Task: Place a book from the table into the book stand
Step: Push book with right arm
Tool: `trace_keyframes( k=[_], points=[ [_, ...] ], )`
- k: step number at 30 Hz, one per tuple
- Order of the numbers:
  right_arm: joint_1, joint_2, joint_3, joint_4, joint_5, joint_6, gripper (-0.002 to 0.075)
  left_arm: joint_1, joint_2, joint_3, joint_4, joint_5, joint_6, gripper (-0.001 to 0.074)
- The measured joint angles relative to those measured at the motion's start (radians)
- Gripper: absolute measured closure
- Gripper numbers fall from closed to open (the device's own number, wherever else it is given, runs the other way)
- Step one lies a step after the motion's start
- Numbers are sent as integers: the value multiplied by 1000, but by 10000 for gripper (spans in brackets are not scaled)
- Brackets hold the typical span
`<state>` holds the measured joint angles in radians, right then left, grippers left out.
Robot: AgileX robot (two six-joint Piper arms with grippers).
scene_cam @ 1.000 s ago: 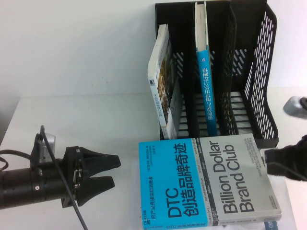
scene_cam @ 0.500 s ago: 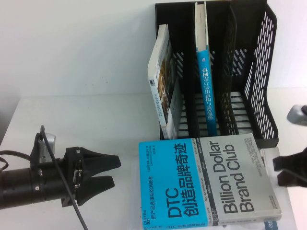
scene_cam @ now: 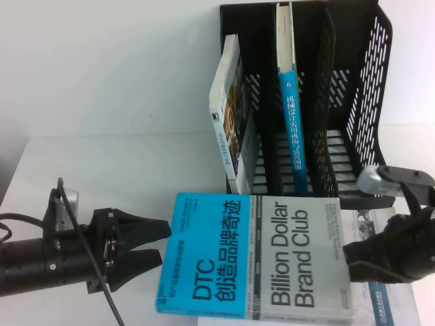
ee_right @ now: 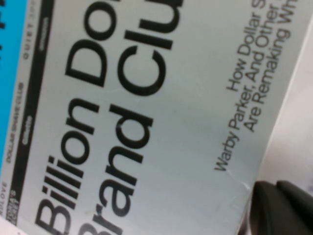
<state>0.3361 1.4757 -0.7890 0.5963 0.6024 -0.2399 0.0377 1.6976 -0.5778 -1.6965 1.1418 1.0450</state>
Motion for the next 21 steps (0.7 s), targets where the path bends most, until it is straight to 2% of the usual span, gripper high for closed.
trace_keyframes(
  k=[4,9,21],
  points=[
    [30,2,0,15,-42,-9,726,0,0,0,0,-4,-17,204],
    [35,4,0,11,-73,-19,726,0,0,-15,32,-6,-18,148],
    [36,4,0,5,-84,-78,727,0,63,-209,307,9,-175,130]
  ],
)
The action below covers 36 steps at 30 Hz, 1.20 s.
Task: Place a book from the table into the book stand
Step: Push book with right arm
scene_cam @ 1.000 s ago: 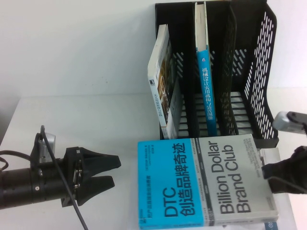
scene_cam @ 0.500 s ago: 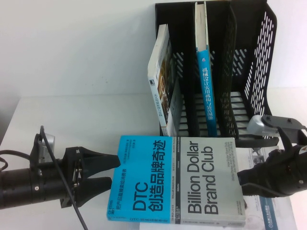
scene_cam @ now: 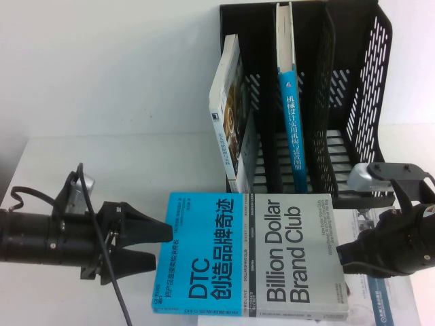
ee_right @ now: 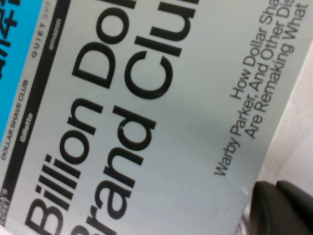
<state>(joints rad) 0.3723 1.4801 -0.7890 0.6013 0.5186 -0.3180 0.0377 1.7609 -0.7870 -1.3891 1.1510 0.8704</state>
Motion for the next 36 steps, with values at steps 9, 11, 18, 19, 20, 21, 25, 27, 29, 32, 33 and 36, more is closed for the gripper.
trace_keyframes(
  k=[9,11,18,19,20,21,25,27,29,32,33,36],
  points=[
    [0,0,0,0,0,0,727,0,103,-6,3,0,-12,130],
    [0,0,0,0,0,0,727,0,111,-6,-6,0,-13,130],
    [0,1,0,45,0,-66,727,0,114,-6,-57,0,-30,130],
    [0,1,0,70,0,-89,727,0,114,-6,-62,0,-30,130],
    [0,2,0,91,0,-112,727,0,114,-6,-64,0,-30,130],
    [2,4,0,119,-2,-142,727,0,114,-6,-69,0,-33,131],
    [19,27,0,182,-2,-208,727,0,114,-6,-73,0,-33,131],
    [27,55,0,193,-2,-216,727,0,114,-6,-73,0,-35,131],
    [32,75,-5,216,-4,-220,727,0,114,-6,-73,0,-36,131],
    [43,97,-12,258,-14,-244,727,0,114,-6,-73,0,-41,136],
    [51,103,-14,275,-18,-258,727,0,114,-6,-73,0,-41,146],
    [66,115,-20,321,-28,-311,727,0,114,-6,-67,-2,-46,195]
  ],
)
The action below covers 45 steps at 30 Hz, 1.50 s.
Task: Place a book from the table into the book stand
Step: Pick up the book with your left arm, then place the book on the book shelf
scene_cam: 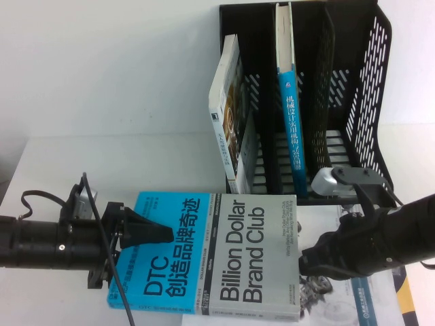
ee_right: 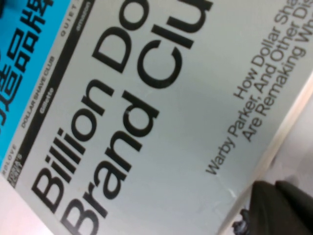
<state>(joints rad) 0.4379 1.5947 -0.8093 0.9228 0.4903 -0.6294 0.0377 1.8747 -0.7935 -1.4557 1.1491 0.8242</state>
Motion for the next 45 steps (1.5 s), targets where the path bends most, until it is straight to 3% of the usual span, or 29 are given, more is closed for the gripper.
trace_keyframes(
  k=[6,11,19,26,38,45],
  points=[
    [4,13,-19,36,-5,-60,727,2,0,0,17,-12,-6,342],
    [5,16,-30,-10,-5,-53,727,6,0,-2,1,30,-6,538],
    [15,8,-49,-209,-1,140,726,19,-57,-2,11,36,8,544],
    [2,-68,-36,-389,19,211,726,93,-199,-2,87,23,-14,549],
    [-135,-315,-31,-501,60,251,727,97,-458,-2,127,-13,-158,552],
    [-164,-371,-31,-511,76,265,727,97,-560,-81,157,-1,-289,552]
  ],
)
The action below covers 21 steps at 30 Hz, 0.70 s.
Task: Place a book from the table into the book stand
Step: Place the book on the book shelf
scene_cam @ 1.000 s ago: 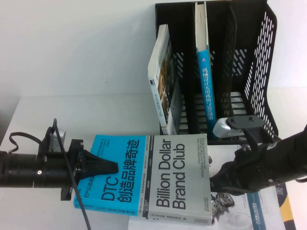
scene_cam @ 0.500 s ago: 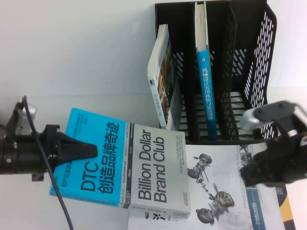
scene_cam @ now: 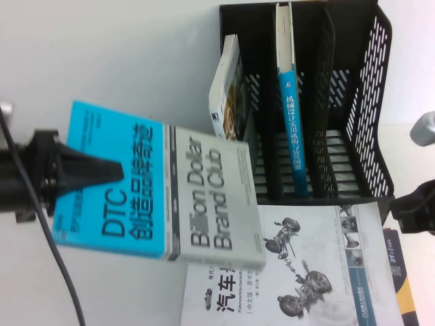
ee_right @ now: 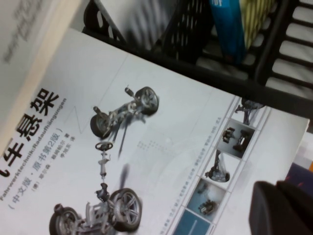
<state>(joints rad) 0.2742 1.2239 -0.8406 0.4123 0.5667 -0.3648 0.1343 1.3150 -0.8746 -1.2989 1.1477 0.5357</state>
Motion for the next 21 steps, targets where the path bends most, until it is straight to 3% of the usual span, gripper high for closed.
trace_keyframes(
  k=[6,12,21],
  points=[
    [-2,-2,2,-4,4,12,727,-70,-46,-169,16,11,-113,552],
    [-61,-73,2,-20,-1,122,727,-255,-46,-396,74,28,-227,552],
    [-341,-324,2,-235,3,309,727,-463,112,-733,190,-30,-379,552]
  ],
)
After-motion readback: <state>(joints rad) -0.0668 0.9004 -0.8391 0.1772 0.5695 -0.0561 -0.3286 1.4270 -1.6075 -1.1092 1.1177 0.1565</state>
